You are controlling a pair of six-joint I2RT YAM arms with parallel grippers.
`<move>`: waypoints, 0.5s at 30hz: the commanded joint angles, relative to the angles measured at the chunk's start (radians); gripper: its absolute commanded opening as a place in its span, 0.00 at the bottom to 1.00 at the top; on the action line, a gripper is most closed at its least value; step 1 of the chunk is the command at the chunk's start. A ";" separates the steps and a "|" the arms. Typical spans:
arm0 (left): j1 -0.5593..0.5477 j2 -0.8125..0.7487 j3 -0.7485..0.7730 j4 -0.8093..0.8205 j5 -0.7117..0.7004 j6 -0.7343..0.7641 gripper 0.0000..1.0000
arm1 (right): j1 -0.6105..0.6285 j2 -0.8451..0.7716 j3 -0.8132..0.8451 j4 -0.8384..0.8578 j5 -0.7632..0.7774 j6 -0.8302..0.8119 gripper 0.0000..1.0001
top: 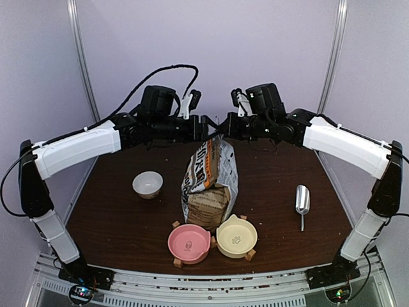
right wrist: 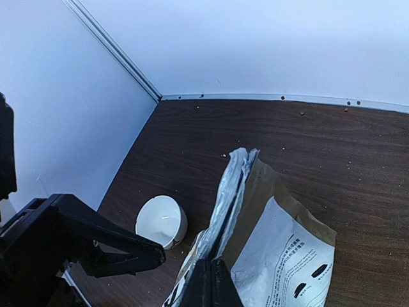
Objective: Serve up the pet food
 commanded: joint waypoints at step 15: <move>0.018 0.065 0.067 -0.077 -0.048 0.012 0.59 | 0.001 -0.056 -0.016 0.017 -0.056 -0.017 0.00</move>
